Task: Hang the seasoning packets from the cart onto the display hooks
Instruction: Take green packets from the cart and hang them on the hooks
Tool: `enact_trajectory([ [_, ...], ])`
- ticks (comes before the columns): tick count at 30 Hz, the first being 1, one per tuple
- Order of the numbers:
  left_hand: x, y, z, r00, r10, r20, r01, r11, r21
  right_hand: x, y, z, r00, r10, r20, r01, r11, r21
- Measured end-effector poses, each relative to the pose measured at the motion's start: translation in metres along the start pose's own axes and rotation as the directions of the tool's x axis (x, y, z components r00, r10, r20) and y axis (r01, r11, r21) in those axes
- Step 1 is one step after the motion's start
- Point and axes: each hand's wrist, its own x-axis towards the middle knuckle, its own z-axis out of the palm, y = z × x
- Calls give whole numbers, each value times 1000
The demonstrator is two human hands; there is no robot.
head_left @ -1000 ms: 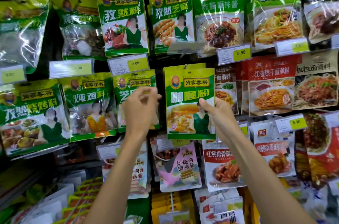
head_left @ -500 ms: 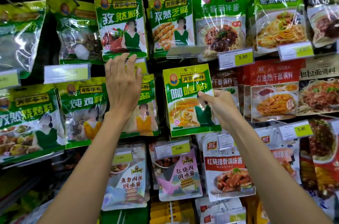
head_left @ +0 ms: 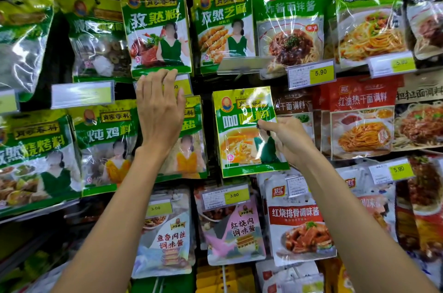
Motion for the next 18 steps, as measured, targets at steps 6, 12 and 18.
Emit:
enact_trajectory([
  [6,0,0,0,1000,1,4,-1,1000,-1,-1,13,6,991,-92,-103,79,989,-123],
  [12,-2,-3,-1,1000,13,6,-13,1000,-20,-5,18,9,976,-159,-147,131,974,-187],
  [18,-4,-2,-5,999,16,38,-14,998,-58,-15,31,-1,946,-264,-186,173,901,-397],
])
